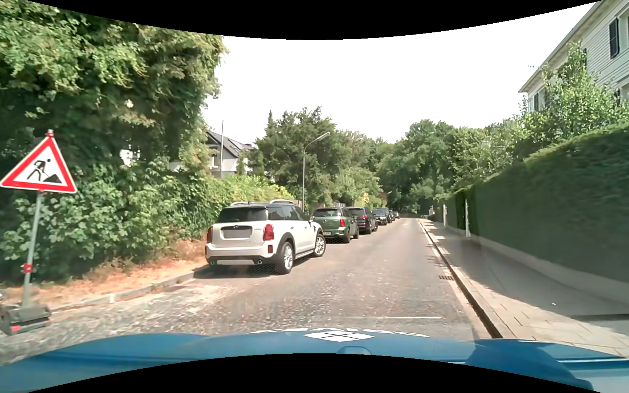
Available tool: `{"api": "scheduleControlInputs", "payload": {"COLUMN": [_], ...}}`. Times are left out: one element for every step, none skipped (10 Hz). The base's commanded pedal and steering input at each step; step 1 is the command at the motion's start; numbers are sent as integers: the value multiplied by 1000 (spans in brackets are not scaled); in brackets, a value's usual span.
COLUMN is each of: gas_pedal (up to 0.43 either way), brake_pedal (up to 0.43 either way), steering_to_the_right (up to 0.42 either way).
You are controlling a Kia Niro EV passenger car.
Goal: Follow the waypoints while adhering to traffic rules and regulations
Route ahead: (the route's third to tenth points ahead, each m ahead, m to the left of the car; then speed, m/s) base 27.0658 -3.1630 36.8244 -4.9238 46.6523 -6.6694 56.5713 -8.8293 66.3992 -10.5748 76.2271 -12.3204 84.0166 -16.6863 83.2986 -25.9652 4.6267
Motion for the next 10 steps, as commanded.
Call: {"api": "scheduleControlInputs", "payload": {"gas_pedal": [177, 177, 177, 177, 177, 189, 189, 189, 189, 189], "brake_pedal": [0, 0, 0, 0, 0, 0, 0, 0, 0, 0], "steering_to_the_right": [134, 139, 139, 144, 156, 160, 150, 142, 138, 137]}}
